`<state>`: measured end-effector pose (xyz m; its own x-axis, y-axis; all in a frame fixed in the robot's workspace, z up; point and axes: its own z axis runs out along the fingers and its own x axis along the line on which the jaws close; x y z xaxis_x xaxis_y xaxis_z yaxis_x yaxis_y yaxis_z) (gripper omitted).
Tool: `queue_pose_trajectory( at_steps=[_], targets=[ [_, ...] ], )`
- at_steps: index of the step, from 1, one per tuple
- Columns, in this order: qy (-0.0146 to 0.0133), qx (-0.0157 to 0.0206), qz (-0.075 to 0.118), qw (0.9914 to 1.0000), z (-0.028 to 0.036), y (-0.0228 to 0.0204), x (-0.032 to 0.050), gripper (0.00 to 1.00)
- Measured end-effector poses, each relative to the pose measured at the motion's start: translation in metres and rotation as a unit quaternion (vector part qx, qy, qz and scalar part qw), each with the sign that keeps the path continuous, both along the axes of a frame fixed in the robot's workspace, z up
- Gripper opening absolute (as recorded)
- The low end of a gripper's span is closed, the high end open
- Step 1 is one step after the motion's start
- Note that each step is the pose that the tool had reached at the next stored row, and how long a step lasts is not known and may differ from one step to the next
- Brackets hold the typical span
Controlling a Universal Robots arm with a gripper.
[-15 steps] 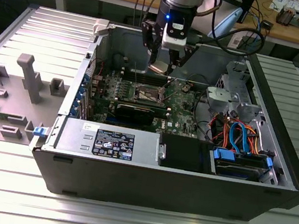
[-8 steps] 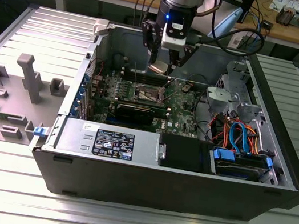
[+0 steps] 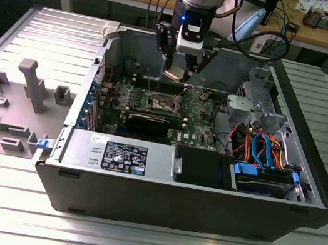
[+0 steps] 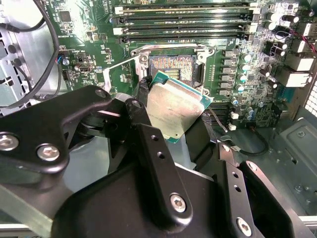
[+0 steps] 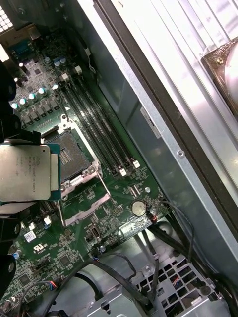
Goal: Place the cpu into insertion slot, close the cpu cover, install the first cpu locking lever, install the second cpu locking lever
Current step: 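Place the cpu into insertion slot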
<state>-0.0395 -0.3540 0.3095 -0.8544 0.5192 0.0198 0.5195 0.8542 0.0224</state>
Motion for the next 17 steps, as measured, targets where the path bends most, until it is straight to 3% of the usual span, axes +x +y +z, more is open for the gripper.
queue_pose_trajectory(
  at_steps=[17],
  targets=[
    [0.0,0.0,-0.007,0.99998,0.0,0.0,0.0,0.55]
  ],
)
